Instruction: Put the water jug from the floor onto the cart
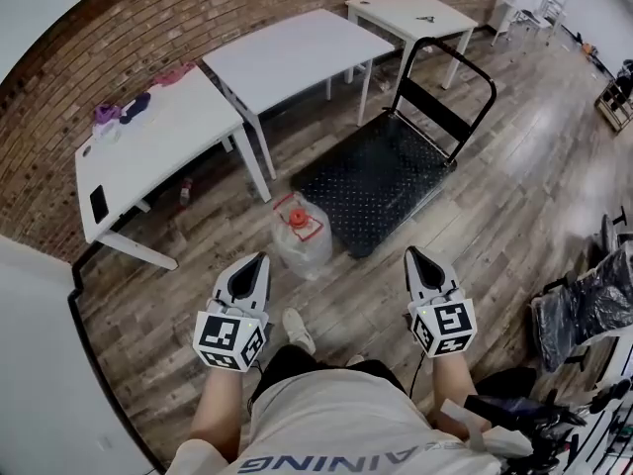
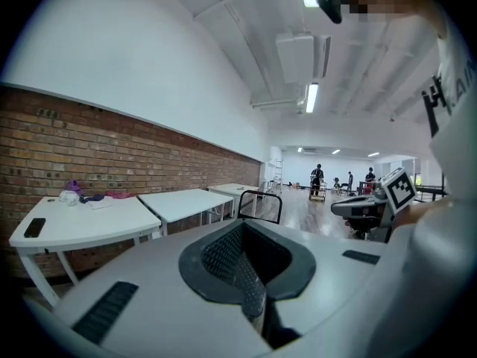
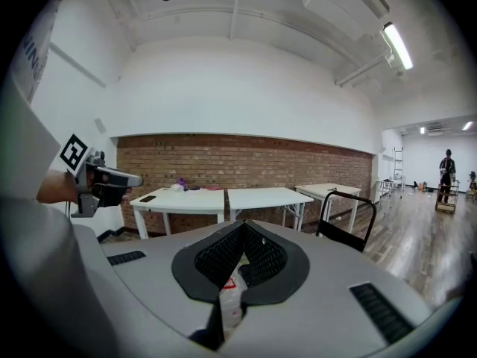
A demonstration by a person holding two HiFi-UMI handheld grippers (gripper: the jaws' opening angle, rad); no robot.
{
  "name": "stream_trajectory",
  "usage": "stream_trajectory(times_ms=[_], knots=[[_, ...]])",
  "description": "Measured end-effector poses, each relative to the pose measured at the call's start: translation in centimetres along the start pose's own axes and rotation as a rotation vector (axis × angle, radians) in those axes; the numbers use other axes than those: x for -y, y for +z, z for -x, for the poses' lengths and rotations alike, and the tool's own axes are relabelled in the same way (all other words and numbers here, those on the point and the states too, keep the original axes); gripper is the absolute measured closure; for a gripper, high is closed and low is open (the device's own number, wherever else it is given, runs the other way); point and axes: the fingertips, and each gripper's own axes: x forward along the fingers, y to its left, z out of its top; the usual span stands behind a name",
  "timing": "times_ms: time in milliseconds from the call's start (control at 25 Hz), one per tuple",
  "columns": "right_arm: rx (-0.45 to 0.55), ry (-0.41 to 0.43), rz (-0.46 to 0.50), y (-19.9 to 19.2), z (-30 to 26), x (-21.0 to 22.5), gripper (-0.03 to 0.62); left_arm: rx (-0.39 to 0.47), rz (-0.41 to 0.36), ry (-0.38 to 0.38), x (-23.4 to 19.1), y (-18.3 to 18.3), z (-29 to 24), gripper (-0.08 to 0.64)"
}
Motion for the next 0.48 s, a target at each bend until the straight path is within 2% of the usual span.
stream_trajectory(times_ms=[200,480], knots=[[0.011,-0.003,0.012,2.4,-6.0,-0.7,0.588,0.017,-0.02,0.004,-5.2,0.9,-3.2,0.56],[-0.007,0.016,0.041,5.5,-13.4,-3.1,0.588,-0.011,0.007,0.015,-12.6,1.1,-5.6,0.56]])
